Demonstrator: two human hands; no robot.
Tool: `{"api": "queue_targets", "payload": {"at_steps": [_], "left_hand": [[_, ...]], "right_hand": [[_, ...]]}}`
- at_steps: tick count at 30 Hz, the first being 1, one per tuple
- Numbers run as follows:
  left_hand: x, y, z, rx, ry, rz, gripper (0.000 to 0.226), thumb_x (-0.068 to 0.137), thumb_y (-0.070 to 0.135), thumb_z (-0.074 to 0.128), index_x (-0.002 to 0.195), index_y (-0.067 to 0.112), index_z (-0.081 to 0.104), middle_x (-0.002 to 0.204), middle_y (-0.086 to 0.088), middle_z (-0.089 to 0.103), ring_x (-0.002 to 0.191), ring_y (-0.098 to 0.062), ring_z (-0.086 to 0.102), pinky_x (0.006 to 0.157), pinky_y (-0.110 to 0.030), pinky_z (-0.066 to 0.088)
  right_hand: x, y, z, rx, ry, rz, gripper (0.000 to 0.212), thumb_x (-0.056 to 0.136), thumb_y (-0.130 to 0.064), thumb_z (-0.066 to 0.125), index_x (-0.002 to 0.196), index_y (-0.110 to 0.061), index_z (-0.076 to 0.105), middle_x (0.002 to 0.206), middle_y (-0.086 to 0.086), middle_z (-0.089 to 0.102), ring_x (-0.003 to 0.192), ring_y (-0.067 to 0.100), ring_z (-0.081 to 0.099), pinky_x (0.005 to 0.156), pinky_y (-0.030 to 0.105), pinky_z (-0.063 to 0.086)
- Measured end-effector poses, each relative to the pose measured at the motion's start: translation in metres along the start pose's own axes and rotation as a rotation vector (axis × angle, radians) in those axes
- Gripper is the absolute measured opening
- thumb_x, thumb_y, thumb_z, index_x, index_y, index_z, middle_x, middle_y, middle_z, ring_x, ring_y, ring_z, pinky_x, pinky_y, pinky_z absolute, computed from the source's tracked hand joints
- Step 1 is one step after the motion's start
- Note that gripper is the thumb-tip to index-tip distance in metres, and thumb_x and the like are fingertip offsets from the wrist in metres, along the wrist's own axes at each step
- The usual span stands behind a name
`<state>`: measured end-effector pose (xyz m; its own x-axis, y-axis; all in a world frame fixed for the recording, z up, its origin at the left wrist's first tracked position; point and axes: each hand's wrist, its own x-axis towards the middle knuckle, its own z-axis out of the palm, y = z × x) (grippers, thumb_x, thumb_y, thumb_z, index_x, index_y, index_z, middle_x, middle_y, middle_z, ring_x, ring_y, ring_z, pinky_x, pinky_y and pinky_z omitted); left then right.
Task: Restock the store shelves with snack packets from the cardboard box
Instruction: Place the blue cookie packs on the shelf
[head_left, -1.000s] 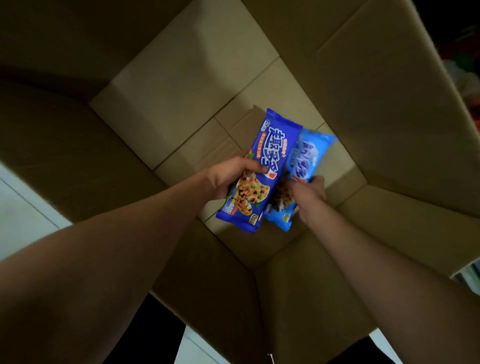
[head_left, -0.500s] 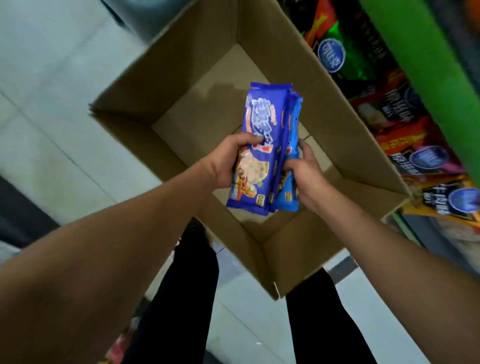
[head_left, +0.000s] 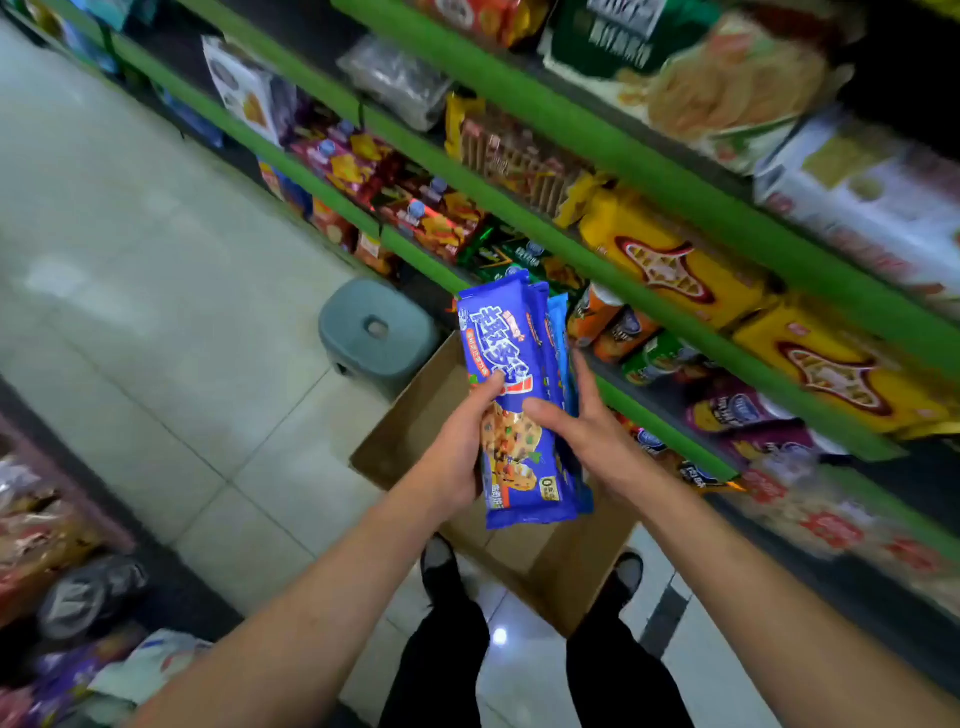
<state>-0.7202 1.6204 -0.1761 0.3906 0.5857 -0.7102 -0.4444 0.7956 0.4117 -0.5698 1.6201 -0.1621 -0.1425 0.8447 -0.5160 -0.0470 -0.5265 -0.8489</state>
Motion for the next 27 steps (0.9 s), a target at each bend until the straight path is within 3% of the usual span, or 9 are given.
{"api": "queue_targets", "payload": {"at_steps": [4,8,12,14,16,19,21,24,27], "left_hand": [[-0.061,0.031,0.059,0.164,-0.049,0.130,0.050,0.090,0.037,0.061,0.131,0.011,0.060,0.112,-0.013,0.075,0.090,-0.027,0.076,0.086,-0.045,0.061],[-0.106,0.046,0.107,0.278,-0.116,0.235,0.048,0.078,0.026,0.071,0.123,0.011,0.067,0.118,-0.011,0.074,0.102,-0.027,0.071,0.101,-0.047,0.052],[-0.141,0.043,0.152,0.240,-0.171,0.258,0.039,0.073,0.031,0.070,0.109,0.016,0.076,0.107,-0.006,0.077,0.089,-0.020,0.076,0.075,-0.038,0.062],[-0.156,0.034,0.180,0.222,-0.223,0.268,0.033,0.072,0.033,0.070,0.098,0.018,0.082,0.107,-0.008,0.077,0.088,-0.023,0.076,0.070,-0.042,0.063],[-0.167,0.022,0.209,0.184,-0.266,0.321,0.037,0.064,0.030,0.078,0.099,0.018,0.082,0.114,-0.013,0.075,0.093,-0.027,0.076,0.076,-0.045,0.063],[-0.175,0.005,0.253,0.065,-0.261,0.421,0.045,0.057,0.025,0.080,0.102,0.015,0.081,0.119,-0.016,0.073,0.096,-0.031,0.074,0.090,-0.048,0.058],[-0.178,-0.005,0.278,0.002,-0.273,0.455,0.039,0.063,0.028,0.072,0.099,0.016,0.082,0.113,-0.014,0.075,0.092,-0.030,0.075,0.082,-0.045,0.060],[-0.182,-0.013,0.305,-0.094,-0.346,0.490,0.033,0.074,0.029,0.064,0.099,0.016,0.082,0.109,-0.013,0.076,0.092,-0.031,0.076,0.071,-0.042,0.062],[-0.180,-0.016,0.317,-0.165,-0.354,0.539,0.034,0.076,0.030,0.064,0.102,0.016,0.081,0.115,-0.014,0.075,0.097,-0.032,0.075,0.074,-0.044,0.062]], "right_hand": [[-0.055,-0.070,-0.004,-0.044,-0.056,-0.071,0.087,0.068,-0.021,0.080,0.140,-0.044,0.036,0.116,-0.015,0.073,0.104,0.016,0.072,0.078,0.031,0.059],[-0.103,-0.129,-0.027,-0.068,-0.094,-0.107,0.090,0.056,-0.032,0.082,0.134,-0.041,0.038,0.108,-0.021,0.074,0.098,0.012,0.073,0.071,0.026,0.058],[-0.149,-0.181,-0.058,-0.136,-0.171,-0.152,0.072,0.062,-0.029,0.080,0.126,-0.041,0.049,0.112,-0.010,0.075,0.093,0.016,0.074,0.069,0.028,0.058],[-0.170,-0.200,-0.075,-0.217,-0.158,-0.163,0.073,0.073,-0.026,0.076,0.136,-0.040,0.044,0.119,-0.008,0.072,0.097,0.018,0.073,0.076,0.031,0.058],[-0.189,-0.215,-0.090,-0.307,-0.138,-0.184,0.076,0.083,-0.026,0.074,0.148,-0.034,0.036,0.129,-0.006,0.065,0.106,0.020,0.070,0.087,0.034,0.057],[-0.217,-0.241,-0.110,-0.488,-0.092,-0.275,0.082,0.074,-0.057,0.071,0.148,-0.045,0.036,0.125,-0.021,0.062,0.104,-0.001,0.067,0.088,0.018,0.053],[-0.228,-0.258,-0.121,-0.671,-0.030,-0.354,0.081,0.074,-0.074,0.063,0.147,-0.047,0.039,0.137,-0.021,0.055,0.115,-0.004,0.058,0.092,0.013,0.044],[-0.236,-0.276,-0.137,-0.790,0.032,-0.468,0.063,0.091,-0.065,0.051,0.146,-0.033,0.049,0.152,-0.011,0.046,0.137,0.005,0.043,0.113,0.024,0.030],[-0.244,-0.285,-0.151,-0.773,0.063,-0.521,0.050,0.098,-0.055,0.050,0.138,-0.027,0.059,0.145,-0.014,0.053,0.131,0.001,0.047,0.115,0.024,0.031]]}}
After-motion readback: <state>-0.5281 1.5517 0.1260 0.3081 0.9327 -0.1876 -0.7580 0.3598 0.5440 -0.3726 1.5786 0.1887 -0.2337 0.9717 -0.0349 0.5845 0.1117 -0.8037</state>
